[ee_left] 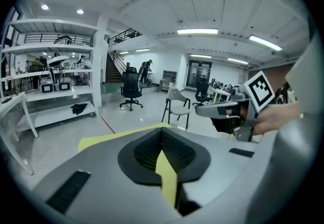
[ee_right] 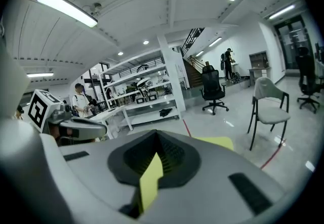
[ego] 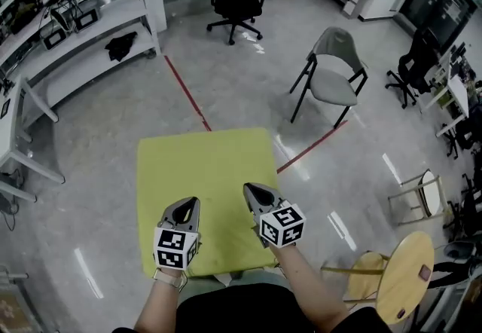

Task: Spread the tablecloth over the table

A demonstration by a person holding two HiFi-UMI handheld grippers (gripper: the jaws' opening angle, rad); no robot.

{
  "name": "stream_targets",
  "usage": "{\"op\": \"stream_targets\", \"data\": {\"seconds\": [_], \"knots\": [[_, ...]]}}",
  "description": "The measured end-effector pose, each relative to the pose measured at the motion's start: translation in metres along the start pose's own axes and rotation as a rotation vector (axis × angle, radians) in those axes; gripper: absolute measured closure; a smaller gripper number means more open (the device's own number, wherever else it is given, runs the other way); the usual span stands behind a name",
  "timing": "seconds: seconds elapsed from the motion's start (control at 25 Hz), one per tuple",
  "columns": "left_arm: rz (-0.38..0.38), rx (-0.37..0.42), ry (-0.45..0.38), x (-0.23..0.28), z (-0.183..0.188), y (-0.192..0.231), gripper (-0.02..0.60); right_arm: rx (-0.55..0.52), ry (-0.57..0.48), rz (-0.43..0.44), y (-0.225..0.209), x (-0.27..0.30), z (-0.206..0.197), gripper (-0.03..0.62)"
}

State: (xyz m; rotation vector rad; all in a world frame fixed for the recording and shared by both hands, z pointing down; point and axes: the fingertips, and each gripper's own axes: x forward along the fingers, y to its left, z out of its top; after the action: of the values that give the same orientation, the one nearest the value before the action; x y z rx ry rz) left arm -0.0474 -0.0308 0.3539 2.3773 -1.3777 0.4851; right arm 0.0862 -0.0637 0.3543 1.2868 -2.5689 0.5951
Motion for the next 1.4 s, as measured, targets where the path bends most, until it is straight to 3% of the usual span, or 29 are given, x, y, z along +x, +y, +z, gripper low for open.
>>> {"op": "stream_targets", "data": {"seconds": [0.2, 0.48, 0.84, 1.4], "knots": [[-0.036, -0.027, -0.064, -0.006, 0.051, -0.002, 0.572, -0.027, -0.042, 0.021, 0.009, -0.012, 0.038, 0.583], [-0.129, -0.026, -0.128, -0.026, 0.092, -0.008, 0.572, -0.051, -0.133, 0.045, 0.024, -0.038, 0.092, 0.583], [-0.110, 0.055, -0.200, -0.049, 0.137, 0.016, 0.572, -0.099, -0.216, 0.076, 0.044, -0.053, 0.146, 0.583], [-0.110, 0.086, -0.315, -0.069, 0.181, 0.021, 0.572, -0.147, -0.261, 0.098, 0.052, -0.054, 0.180, 0.585]]}}
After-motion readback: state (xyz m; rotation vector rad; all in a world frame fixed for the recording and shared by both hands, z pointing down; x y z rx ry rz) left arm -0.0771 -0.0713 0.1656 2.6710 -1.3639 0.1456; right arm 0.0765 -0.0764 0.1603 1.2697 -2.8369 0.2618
